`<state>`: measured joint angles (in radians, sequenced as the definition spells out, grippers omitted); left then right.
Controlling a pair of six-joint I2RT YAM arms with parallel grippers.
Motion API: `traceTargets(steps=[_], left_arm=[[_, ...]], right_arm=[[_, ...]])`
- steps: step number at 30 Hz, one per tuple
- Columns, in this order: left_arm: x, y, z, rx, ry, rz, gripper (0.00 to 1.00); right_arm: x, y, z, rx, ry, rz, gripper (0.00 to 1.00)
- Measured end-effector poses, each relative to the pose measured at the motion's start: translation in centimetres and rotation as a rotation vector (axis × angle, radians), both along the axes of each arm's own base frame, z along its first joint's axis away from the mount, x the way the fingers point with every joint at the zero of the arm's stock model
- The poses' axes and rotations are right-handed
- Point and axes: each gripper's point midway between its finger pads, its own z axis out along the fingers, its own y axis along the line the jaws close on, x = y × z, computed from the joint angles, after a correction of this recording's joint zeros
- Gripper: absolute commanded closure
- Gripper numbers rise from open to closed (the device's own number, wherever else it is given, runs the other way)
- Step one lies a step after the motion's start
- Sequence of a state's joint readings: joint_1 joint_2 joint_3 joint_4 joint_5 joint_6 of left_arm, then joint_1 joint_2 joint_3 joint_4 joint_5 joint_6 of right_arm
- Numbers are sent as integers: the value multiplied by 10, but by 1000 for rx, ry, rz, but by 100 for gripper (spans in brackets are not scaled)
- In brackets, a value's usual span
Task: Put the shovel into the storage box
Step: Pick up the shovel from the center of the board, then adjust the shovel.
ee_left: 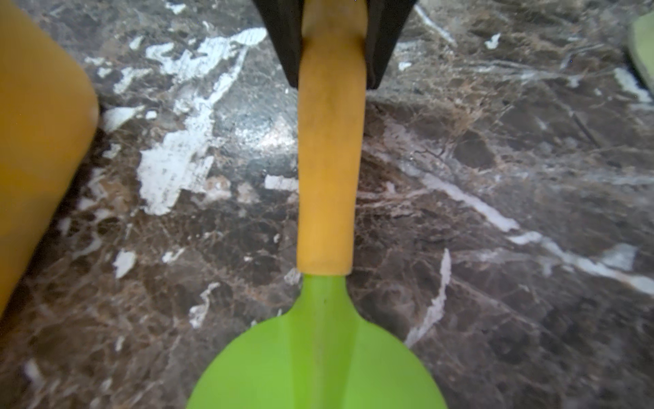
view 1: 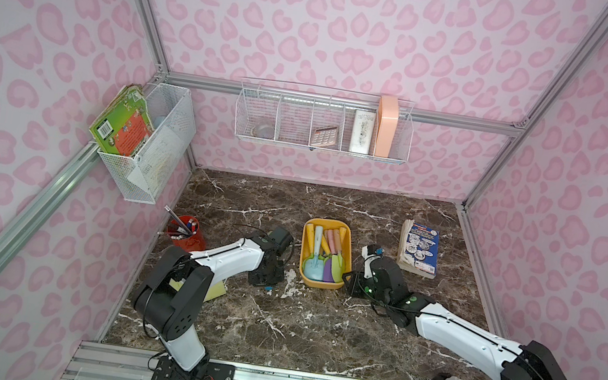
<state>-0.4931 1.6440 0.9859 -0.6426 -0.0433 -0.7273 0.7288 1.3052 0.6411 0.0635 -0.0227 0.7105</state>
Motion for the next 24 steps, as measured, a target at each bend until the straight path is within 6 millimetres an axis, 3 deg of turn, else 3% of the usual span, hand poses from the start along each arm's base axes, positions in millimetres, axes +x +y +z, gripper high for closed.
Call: traceTargets(steps=[2, 5, 7, 15, 21, 24], left_arm=[[-2, 1, 7, 0, -14, -12, 100], [-5, 4, 24, 6, -50, -37, 100], [-10, 4, 41, 2, -79, -72, 100], [-31, -15, 117, -62, -230, -321, 100], [-57, -43, 138, -136, -243, -558, 100], [-70, -59, 143, -164, -243, -678, 100]], right_arm=[[0, 1, 0, 2, 2, 4, 64], [0, 6, 8, 24, -5, 22, 50], [0, 12, 18, 55, -25, 51, 46], [6, 26, 61, 269, -70, 175, 43], [-4, 48, 94, 398, -86, 324, 42], [-7, 52, 100, 438, -75, 372, 42]])
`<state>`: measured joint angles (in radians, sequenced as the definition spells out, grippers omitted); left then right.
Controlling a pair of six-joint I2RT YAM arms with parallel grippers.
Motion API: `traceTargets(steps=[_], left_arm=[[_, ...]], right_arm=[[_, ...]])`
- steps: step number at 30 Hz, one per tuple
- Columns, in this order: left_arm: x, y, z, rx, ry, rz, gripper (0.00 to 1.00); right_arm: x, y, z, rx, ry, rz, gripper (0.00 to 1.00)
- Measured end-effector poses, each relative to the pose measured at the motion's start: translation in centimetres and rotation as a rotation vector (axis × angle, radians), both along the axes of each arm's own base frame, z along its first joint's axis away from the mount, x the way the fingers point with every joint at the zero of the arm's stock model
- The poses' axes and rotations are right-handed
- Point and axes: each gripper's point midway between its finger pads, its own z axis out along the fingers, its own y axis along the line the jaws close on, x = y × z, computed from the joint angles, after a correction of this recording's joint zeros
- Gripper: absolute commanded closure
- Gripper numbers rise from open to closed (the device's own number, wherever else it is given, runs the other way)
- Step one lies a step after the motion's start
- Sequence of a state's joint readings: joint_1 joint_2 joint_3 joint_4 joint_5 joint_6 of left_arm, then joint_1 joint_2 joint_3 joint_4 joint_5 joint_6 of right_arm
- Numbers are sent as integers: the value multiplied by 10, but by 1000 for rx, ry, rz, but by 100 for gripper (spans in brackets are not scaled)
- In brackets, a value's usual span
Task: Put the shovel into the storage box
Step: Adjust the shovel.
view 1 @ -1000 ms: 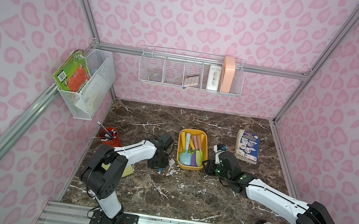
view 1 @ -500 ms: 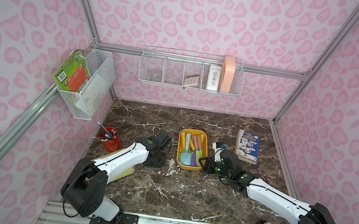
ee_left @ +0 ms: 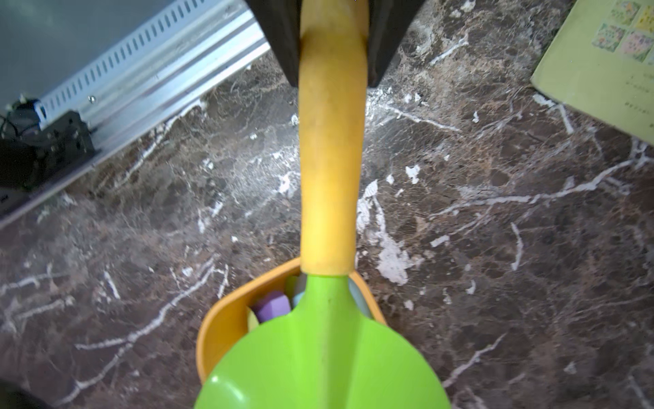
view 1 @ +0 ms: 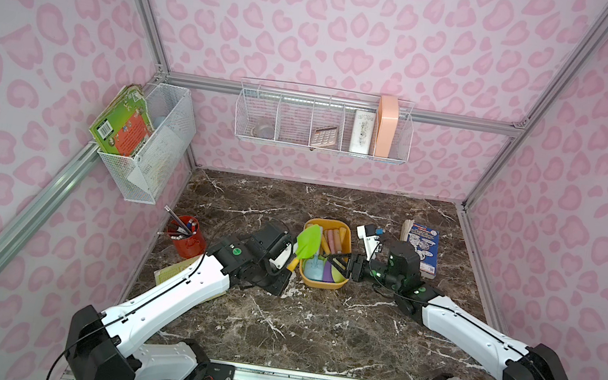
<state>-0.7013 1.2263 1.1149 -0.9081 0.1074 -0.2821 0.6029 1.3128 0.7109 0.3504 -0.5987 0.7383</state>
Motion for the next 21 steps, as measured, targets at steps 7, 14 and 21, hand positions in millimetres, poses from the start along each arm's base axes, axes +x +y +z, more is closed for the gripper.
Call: traceTargets(steps=[7, 14, 21], left_arm=[[-17, -19, 3, -3, -4, -153, 100], [-31, -36, 6, 12, -25, -273, 100], [-26, -33, 5, 57, -66, -284, 88]], right_arm=[[-7, 3, 9, 54, 25, 73, 45], [-5, -2, 7, 72, 59, 77, 65], [-3, -15, -5, 82, 125, 39, 98]])
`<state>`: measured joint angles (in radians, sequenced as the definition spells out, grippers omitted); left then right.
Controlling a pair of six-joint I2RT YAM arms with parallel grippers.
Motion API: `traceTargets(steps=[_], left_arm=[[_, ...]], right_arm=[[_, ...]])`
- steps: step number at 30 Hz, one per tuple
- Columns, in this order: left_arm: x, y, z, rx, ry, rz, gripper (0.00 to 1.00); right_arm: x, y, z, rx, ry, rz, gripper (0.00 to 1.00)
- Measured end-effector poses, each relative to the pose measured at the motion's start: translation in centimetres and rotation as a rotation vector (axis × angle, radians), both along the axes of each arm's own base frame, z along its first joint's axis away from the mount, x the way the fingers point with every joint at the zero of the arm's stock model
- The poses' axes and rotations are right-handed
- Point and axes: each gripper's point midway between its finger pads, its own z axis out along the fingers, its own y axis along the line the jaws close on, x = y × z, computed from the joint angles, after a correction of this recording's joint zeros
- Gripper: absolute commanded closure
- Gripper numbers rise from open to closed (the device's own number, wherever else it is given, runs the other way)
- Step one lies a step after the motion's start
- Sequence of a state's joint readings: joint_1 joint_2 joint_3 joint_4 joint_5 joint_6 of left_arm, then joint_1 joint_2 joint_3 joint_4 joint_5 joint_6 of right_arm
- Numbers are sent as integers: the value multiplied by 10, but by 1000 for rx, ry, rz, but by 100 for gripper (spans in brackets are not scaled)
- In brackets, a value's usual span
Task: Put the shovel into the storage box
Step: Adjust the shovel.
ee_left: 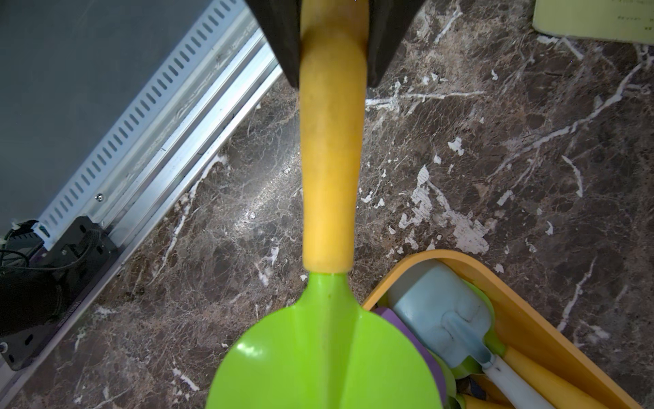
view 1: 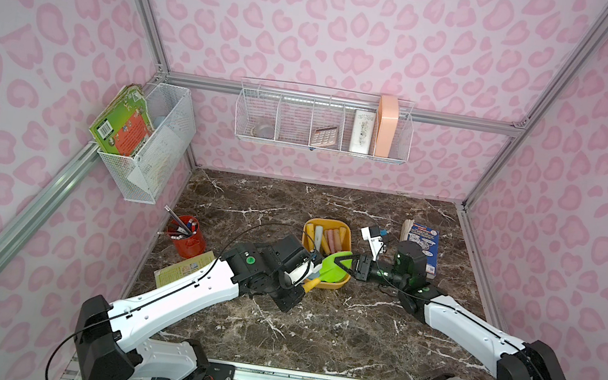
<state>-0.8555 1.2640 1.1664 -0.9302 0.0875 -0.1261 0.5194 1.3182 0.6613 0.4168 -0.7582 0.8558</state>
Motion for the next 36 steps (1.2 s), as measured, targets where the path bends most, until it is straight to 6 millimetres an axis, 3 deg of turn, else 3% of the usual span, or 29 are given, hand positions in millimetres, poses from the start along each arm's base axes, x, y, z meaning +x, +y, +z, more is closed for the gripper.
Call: traceTargets(steps=[4, 7, 15, 21, 23, 28, 36], left_arm=[[9, -1, 4, 11, -33, 23, 54], [22, 7, 6, 26, -65, 123, 44], [44, 22, 13, -44, -85, 320, 37], [50, 37, 9, -180, -49, 487, 18], [53, 39, 8, -248, -42, 538, 16], [59, 30, 15, -477, -43, 611, 13], [74, -1, 47, -806, -77, 568, 13]], right_arm=[[2, -7, 7, 27, 1, -31, 100], [8, -19, 5, 36, 5, -95, 100], [17, -41, 13, 78, -8, -244, 100], [17, -54, 14, 122, -4, -321, 100], [17, -57, 15, 143, -8, -344, 100], [15, -64, 25, 217, -26, -396, 100], [12, -62, 47, 325, -66, -438, 100]])
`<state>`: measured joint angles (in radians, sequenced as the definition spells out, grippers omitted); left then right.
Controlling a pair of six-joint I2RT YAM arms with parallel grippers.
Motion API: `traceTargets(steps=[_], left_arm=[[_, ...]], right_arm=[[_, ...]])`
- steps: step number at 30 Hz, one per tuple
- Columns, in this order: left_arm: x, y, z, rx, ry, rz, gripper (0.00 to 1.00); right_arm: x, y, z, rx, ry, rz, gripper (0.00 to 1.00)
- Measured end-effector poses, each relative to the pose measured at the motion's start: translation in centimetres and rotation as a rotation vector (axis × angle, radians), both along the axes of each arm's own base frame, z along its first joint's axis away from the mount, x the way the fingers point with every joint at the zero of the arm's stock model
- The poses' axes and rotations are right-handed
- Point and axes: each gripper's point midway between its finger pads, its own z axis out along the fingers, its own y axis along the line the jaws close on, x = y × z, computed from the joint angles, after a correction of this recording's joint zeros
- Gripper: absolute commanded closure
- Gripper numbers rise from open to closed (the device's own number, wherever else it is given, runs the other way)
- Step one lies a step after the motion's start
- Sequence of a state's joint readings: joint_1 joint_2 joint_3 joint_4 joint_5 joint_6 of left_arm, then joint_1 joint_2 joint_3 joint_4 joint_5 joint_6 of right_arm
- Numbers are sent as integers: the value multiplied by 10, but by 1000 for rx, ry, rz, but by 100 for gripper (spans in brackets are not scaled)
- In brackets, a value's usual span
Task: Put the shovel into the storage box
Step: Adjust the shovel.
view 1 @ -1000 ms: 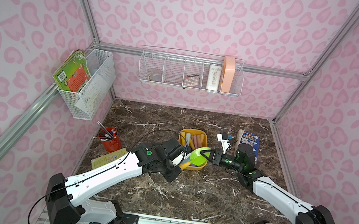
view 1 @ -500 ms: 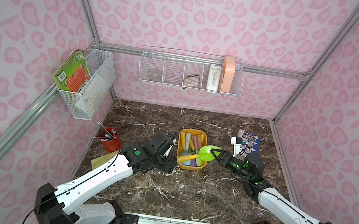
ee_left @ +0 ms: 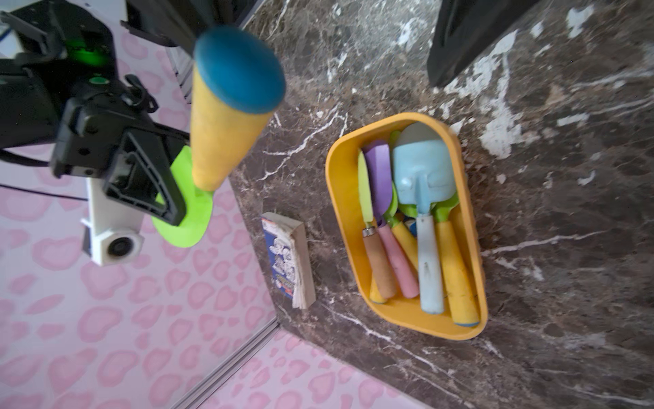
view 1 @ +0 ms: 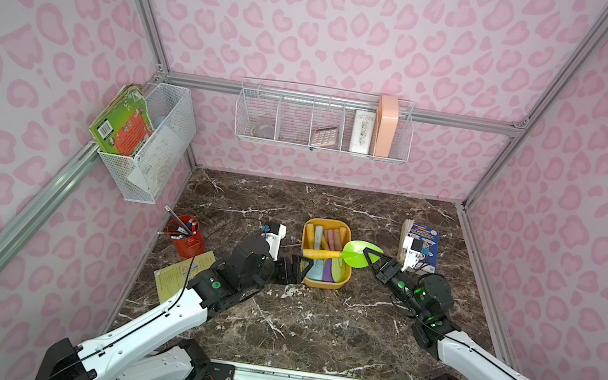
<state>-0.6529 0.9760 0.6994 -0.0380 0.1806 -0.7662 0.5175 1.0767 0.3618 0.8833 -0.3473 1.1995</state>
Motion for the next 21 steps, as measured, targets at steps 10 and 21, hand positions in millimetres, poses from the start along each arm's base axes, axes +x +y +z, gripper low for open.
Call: traceTargets(steps=[10, 21], left_arm=[[5, -19, 30, -190, -107, -49, 25], [6, -27, 44, -257, -137, -78, 60]], right_arm=[[-6, 6, 3, 54, -13, 9, 100], [-7, 5, 4, 82, -17, -2, 100]])
